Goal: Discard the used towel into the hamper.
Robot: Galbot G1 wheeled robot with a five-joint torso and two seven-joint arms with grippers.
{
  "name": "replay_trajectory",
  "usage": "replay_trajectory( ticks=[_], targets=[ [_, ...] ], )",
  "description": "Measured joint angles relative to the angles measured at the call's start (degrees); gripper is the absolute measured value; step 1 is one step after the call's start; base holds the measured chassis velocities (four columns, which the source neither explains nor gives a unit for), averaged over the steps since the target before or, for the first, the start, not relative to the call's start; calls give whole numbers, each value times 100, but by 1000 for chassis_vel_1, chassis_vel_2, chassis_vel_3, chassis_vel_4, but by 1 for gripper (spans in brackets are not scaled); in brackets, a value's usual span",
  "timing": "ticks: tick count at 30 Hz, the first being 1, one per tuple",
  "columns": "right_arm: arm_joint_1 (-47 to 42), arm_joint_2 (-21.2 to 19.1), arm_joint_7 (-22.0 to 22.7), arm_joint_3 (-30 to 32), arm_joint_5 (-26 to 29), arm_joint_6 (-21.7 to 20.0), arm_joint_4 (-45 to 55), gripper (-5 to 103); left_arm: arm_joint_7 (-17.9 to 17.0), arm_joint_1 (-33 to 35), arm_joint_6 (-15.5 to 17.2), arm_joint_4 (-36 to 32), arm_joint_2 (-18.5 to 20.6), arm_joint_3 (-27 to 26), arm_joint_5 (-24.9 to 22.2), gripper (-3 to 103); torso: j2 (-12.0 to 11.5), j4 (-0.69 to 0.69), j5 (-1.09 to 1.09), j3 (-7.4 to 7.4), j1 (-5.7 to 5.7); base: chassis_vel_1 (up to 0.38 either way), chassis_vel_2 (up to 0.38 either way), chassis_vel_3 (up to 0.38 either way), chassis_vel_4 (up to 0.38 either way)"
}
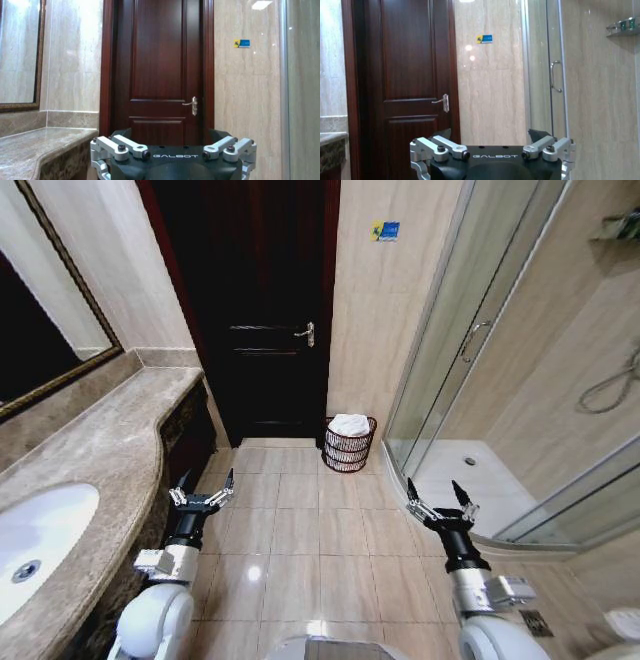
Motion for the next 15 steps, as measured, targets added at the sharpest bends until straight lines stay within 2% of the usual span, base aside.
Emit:
replay_trajectory(
  ticks=[15],
  targets=[
    [0, 0, 0, 0, 0, 0, 0, 100, 0, 0, 0, 0, 0, 0, 0, 100, 0, 0, 0, 0, 0, 0, 0, 0, 0]
  ],
)
